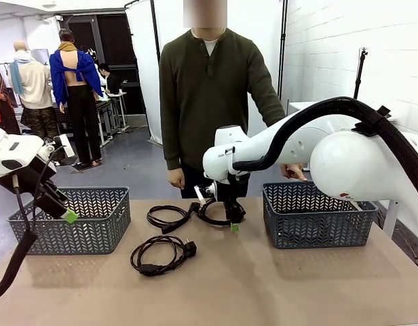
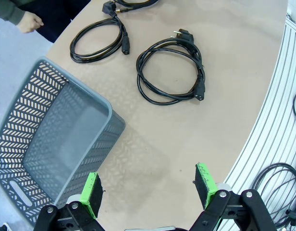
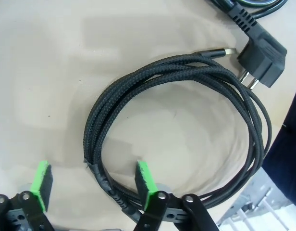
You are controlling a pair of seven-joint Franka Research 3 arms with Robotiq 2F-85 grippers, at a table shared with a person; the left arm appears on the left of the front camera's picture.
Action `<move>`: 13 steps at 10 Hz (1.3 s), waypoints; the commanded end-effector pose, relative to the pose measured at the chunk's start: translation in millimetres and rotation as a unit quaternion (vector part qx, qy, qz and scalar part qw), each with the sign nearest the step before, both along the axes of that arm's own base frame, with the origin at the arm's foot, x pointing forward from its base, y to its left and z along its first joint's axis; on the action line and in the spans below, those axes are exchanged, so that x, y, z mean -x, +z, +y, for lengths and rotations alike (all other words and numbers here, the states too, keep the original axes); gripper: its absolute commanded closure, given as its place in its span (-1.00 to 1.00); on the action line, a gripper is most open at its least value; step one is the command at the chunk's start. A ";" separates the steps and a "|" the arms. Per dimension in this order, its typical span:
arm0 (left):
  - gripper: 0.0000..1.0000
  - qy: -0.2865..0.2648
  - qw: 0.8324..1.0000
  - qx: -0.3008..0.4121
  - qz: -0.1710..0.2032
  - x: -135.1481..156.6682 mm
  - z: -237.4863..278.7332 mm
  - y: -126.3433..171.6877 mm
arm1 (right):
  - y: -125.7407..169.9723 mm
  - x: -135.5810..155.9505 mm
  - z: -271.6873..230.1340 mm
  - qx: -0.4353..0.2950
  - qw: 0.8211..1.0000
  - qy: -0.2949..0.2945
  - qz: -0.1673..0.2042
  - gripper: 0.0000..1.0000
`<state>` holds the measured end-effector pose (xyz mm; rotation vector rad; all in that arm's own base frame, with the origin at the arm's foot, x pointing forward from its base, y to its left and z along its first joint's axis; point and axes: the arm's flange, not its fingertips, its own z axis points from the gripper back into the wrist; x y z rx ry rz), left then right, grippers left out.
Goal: Organize the cables according to human instructions.
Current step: Pick up a bundle of cables and place it in the basket indicated by the human.
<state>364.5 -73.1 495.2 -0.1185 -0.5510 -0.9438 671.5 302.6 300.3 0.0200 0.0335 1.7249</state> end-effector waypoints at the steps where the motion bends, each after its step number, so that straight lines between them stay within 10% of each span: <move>1: -1.00 0.003 1.000 0.008 0.004 1.1 0.3 -0.7 | 1.9 -7.6 1.4 -0.008 1.000 0.004 0.015 0.15; 3: -1.00 0.003 1.000 0.008 0.004 1.1 0.3 -0.7 | -0.2 -8.2 0.9 -0.009 1.000 0.001 0.019 0.93; 13: -1.00 0.003 1.000 0.008 0.004 1.1 0.3 -0.7 | 28.3 -6.7 -3.8 0.002 0.999 -0.041 0.001 1.00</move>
